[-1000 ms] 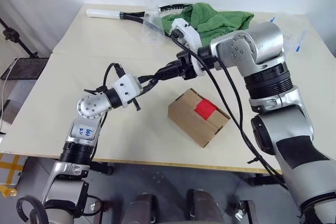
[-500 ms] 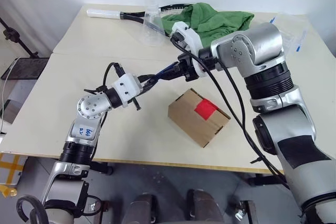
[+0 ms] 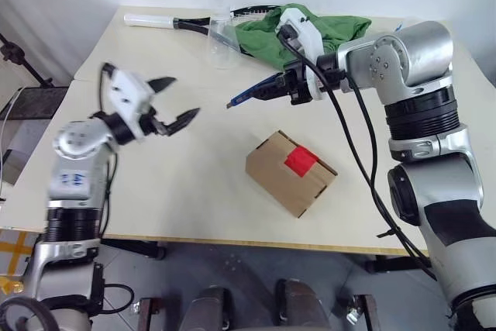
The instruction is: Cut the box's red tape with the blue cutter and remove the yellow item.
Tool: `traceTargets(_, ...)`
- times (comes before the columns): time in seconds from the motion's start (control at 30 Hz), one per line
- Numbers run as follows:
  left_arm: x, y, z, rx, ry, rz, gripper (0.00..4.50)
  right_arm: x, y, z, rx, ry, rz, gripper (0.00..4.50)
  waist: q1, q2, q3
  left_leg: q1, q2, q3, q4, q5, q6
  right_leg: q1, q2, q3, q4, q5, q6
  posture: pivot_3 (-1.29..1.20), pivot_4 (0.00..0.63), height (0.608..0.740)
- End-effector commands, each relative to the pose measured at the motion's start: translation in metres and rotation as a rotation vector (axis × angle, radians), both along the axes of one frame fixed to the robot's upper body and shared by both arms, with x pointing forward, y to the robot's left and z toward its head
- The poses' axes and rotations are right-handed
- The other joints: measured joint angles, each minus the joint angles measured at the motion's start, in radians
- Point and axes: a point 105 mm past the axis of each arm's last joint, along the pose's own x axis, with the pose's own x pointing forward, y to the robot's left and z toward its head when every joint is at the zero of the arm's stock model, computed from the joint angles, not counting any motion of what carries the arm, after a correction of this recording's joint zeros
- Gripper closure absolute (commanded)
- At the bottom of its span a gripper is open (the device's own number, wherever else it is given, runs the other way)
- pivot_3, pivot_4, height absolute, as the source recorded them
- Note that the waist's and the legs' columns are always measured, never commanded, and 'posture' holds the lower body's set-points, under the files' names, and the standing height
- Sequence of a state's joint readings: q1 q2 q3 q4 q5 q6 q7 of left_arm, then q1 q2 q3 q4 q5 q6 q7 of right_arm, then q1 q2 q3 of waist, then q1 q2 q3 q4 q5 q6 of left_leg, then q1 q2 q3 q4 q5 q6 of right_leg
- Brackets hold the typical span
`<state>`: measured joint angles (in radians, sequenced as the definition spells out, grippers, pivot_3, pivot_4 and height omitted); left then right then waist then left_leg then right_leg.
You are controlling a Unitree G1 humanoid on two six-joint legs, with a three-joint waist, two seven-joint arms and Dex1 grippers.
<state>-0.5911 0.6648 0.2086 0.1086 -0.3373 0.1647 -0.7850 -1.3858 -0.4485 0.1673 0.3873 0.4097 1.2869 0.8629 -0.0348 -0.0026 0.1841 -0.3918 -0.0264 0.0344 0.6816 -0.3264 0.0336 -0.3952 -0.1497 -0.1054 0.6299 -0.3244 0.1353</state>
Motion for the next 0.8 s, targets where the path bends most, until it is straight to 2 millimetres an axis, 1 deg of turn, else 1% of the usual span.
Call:
traceTargets(0.03, -0.026, 0.016, -0.006, -0.084, 0.097, -0.038, 0.0, -0.006, -0.007, 0.019, 0.04, -0.067, 0.0, 4.37, -0.004, 0.0, 0.0, 0.0, 0.0, 0.0, 0.0, 0.0, 0.0, 0.0, 0.0, 0.0, 0.0, 0.0, 0.0, 0.0, 0.15, 0.74)
traceTargets(0.1, -0.046, 0.019, -0.028, -0.11, 0.219, -0.062, 0.0, -0.007, -0.013, 0.02, 0.051, -0.069, -0.018, 4.37, -0.006, 0.0, 0.0, 0.001, 0.0, 0.0, -0.001, 0.0, 0.0, 0.0, 0.0, 0.001, 0.0, 0.0, 0.0, 0.0, 0.15, 0.74)
traceTargets(0.13, -0.052, 0.019, -0.035, -0.115, 0.257, -0.069, 0.0, -0.007, -0.015, 0.02, 0.054, -0.07, -0.022, 4.37, -0.006, 0.0, 0.0, 0.001, 0.0, -0.001, -0.002, -0.001, 0.0, 0.0, 0.0, 0.001, 0.0, 0.0, 0.0, 0.0, 0.15, 0.74)
traceTargets(0.2, -0.066, 0.004, -0.055, -0.098, 0.313, -0.082, 0.0, -0.01, -0.024, 0.021, 0.064, -0.077, -0.036, 4.37, 0.0, 0.0, 0.0, 0.0, 0.0, -0.001, -0.001, -0.001, -0.001, 0.0, 0.0, 0.001, 0.0, 0.0, 0.0, 0.0, 0.15, 0.74)
traceTargets(0.27, -0.076, -0.022, -0.057, -0.132, 0.328, -0.138, 0.0, -0.014, -0.033, 0.021, 0.073, -0.084, -0.046, 4.37, 0.013, 0.0, 0.0, 0.0, 0.0, -0.002, -0.001, -0.001, -0.001, 0.001, 0.0, 0.001, -0.001, 0.0, 0.0, 0.0, 0.15, 0.74)
traceTargets(0.33, -0.078, -0.046, -0.049, -0.17, 0.291, -0.183, 0.0, -0.018, -0.04, 0.021, 0.081, -0.088, -0.057, 4.37, 0.032, 0.0, 0.0, -0.001, -0.001, -0.006, 0.002, -0.001, 0.0, 0.003, 0.0, 0.003, -0.002, 0.001, -0.001, 0.0, 0.15, 0.74)
traceTargets(0.43, -0.08, -0.073, -0.046, -0.179, 0.287, -0.257, 0.0, -0.024, -0.05, 0.02, 0.08, -0.094, -0.074, 4.37, 0.037, -0.001, 0.0, -0.001, -0.002, -0.006, 0.002, -0.001, 0.0, 0.004, 0.0, 0.003, -0.003, 0.001, -0.001, 0.0, 0.15, 0.74)
traceTargets(0.5, -0.08, -0.084, -0.045, -0.17, 0.284, -0.291, 0.36, -0.027, -0.054, 0.019, 0.079, -0.098, -0.084, 4.37, 0.033, -0.001, 0.0, -0.001, -0.002, -0.005, 0.002, -0.001, 0.0, 0.004, 0.0, 0.003, -0.003, 0.001, -0.001, 0.0, 0.15, 0.74)
traceTargets(0.53, -0.078, -0.093, -0.044, -0.157, 0.273, -0.314, 0.53, -0.028, -0.06, 0.019, 0.073, -0.101, -0.102, 4.37, 0.033, -0.001, 0.0, 0.0, -0.002, -0.003, 0.001, -0.001, 0.0, 0.004, 0.0, 0.004, -0.003, 0.001, -0.001, 0.0, 0.15, 0.74)
traceTargets(0.6, -0.061, -0.114, -0.036, -0.138, 0.21, -0.321, 1.15, -0.03, -0.078, 0.017, 0.043, -0.109, -0.177, 4.37, 0.036, -0.001, 0.0, 0.0, -0.002, -0.002, 0.001, -0.001, 0.0, 0.003, 0.0, 0.003, -0.003, 0.001, -0.001, 0.0, 0.15, 0.74)
traceTargets(0.63, -0.053, -0.123, -0.034, -0.112, 0.195, -0.323, 1.39, -0.031, -0.087, 0.015, 0.023, -0.115, -0.213, 4.37, 0.046, -0.001, 0.0, 0.0, -0.002, -0.001, 0.001, -0.001, 0.0, 0.003, 0.0, 0.003, -0.003, 0.001, -0.001, 0.0, 0.15, 0.74)
traceTargets(0.67, -0.048, -0.132, -0.038, -0.046, 0.211, -0.33, 1.71, -0.033, -0.093, 0.014, -0.002, -0.125, -0.236, 4.37, 0.048, -0.001, 0.0, -0.001, -0.002, -0.002, 0.002, 0.0, 0.001, 0.003, 0.0, 0.002, -0.003, 0.001, -0.001, 0.0, 0.15, 0.74)
traceTargets(0.73, -0.041, -0.142, -0.041, 0.013, 0.222, -0.342, 2.29, -0.038, -0.099, 0.011, -0.043, -0.139, -0.262, 4.37, 0.047, -0.001, 0.0, -0.001, -0.002, 0.001, 0.002, 0.0, 0.001, 0.003, 0.0, 0.003, -0.004, 0.002, -0.001, 0.0, 0.15, 0.74)
traceTargets(0.8, -0.037, -0.15, -0.041, 0.042, 0.22, -0.37, 2.92, -0.043, -0.1, 0.009, -0.056, -0.147, -0.266, 4.37, 0.038, -0.001, 0.0, 0.001, -0.002, 0.003, 0.001, 0.0, 0.001, 0.003, 0.0, 0.003, -0.004, 0.002, -0.001, 0.0, 0.15, 0.74)
